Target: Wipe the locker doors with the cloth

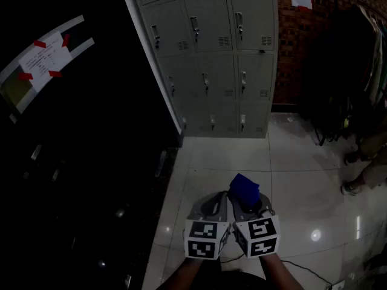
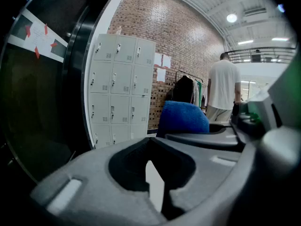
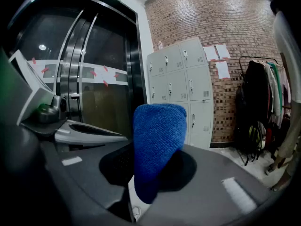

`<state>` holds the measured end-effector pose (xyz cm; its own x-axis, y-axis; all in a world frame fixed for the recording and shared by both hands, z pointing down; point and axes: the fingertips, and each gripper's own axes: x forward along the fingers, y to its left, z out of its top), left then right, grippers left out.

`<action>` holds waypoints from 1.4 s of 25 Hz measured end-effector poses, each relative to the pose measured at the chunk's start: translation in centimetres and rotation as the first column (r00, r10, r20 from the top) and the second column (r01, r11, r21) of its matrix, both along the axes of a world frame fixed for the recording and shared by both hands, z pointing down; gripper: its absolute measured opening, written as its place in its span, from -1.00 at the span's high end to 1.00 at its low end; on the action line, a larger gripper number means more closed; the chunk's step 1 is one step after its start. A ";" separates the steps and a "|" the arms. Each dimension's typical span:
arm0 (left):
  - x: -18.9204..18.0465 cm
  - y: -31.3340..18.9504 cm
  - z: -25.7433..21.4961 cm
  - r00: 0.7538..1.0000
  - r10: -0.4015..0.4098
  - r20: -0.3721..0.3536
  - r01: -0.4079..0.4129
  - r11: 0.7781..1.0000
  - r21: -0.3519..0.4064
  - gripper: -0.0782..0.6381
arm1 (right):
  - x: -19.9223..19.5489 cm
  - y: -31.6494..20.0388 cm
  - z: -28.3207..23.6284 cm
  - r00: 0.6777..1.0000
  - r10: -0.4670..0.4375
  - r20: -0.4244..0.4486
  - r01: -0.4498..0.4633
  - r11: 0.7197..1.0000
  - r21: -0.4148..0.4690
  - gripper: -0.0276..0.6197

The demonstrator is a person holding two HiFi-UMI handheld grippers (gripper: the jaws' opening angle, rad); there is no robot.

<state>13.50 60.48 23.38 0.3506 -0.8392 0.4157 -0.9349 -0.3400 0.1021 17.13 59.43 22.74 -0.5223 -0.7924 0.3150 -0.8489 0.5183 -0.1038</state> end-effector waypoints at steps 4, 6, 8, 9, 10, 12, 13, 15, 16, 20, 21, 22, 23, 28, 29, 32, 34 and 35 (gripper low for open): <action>-3.6 -5.7 -0.2 1.000 0.012 -0.027 -0.012 1.000 -0.013 0.79 | -3.6 -5.6 -0.1 1.000 0.012 -0.019 -0.012 1.000 -0.005 0.66; -5.7 -8.7 -0.6 0.999 0.020 -0.024 -0.021 1.000 -0.012 0.79 | -5.7 -8.5 -0.3 0.999 0.018 -0.026 -0.018 1.000 -0.014 0.66; -7.8 -11.8 -0.9 0.999 0.038 -0.016 -0.039 0.999 -0.009 0.79 | -8.1 -11.5 -0.5 0.999 0.024 -0.032 -0.024 1.000 -0.019 0.66; -8.9 -13.2 -1.0 0.999 0.049 -0.014 -0.049 0.999 -0.011 0.79 | -9.4 -13.0 -0.6 0.999 0.027 -0.034 -0.027 0.999 -0.019 0.66; -9.9 -14.7 -1.1 0.998 0.058 -0.015 -0.058 0.998 -0.014 0.79 | -10.6 -14.4 -0.7 0.999 0.029 -0.037 -0.030 0.999 -0.020 0.66; -11.9 -17.6 -1.3 0.997 0.067 -0.026 -0.068 0.998 -0.016 0.79 | -12.8 -17.3 -0.9 0.998 0.034 -0.047 -0.035 0.999 -0.023 0.66; -12.8 -19.0 -1.4 0.997 0.069 -0.033 -0.069 0.997 -0.015 0.79 | -13.7 -18.6 -1.0 0.998 0.037 -0.053 -0.039 0.999 -0.026 0.66; -14.5 -21.4 -1.6 0.996 0.074 -0.047 -0.074 0.997 -0.011 0.79 | -15.1 -21.0 -1.1 0.997 0.047 -0.066 -0.049 0.998 -0.028 0.66; -15.2 -22.4 -1.6 0.995 0.080 -0.051 -0.081 0.997 -0.011 0.79 | -15.8 -22.0 -1.2 0.996 0.053 -0.073 -0.055 0.998 -0.027 0.66; -17.2 -26.1 -1.5 0.992 0.109 -0.068 -0.110 0.994 -0.019 0.79 | -18.0 -25.9 -1.2 0.993 0.081 -0.087 -0.084 0.996 -0.024 0.66; -17.7 -27.0 -1.5 0.991 0.110 -0.072 -0.112 0.993 -0.020 0.79 | -18.4 -26.7 -1.3 0.992 0.086 -0.088 -0.089 0.996 -0.023 0.66; -18.0 -27.8 -1.6 0.991 0.112 -0.073 -0.114 0.993 -0.020 0.79 | -18.7 -27.5 -1.4 0.992 0.092 -0.087 -0.094 0.995 -0.021 0.66; -18.4 -28.5 -1.7 0.991 0.114 -0.072 -0.116 0.993 -0.019 0.79 | -18.9 -28.1 -1.5 0.992 0.097 -0.085 -0.099 0.995 -0.019 0.66; -19.1 -30.3 -0.9 0.992 0.111 -0.065 -0.113 0.993 -0.027 0.79 | -19.0 -30.6 -0.6 0.992 0.107 -0.066 -0.109 0.994 -0.025 0.66; -19.4 -31.0 -0.8 0.992 0.106 -0.063 -0.108 0.994 -0.029 0.79 | -19.2 -31.3 -0.6 0.992 0.106 -0.062 -0.108 0.994 -0.025 0.66; -20.0 -33.4 -0.5 0.993 0.098 -0.062 -0.100 0.994 -0.033 0.79 | -19.9 -33.8 -0.4 0.993 0.099 -0.057 -0.101 0.995 -0.023 0.66; -20.3 -35.2 0.0 0.994 0.097 -0.059 -0.099 0.995 -0.034 0.79 | -20.3 -35.7 0.0 0.994 0.096 -0.057 -0.097 0.995 -0.020 0.66; -20.4 -36.2 0.2 0.994 0.095 -0.055 -0.097 0.995 -0.033 0.79 | -20.4 -36.8 0.2 0.994 0.094 -0.055 -0.095 0.995 -0.019 0.66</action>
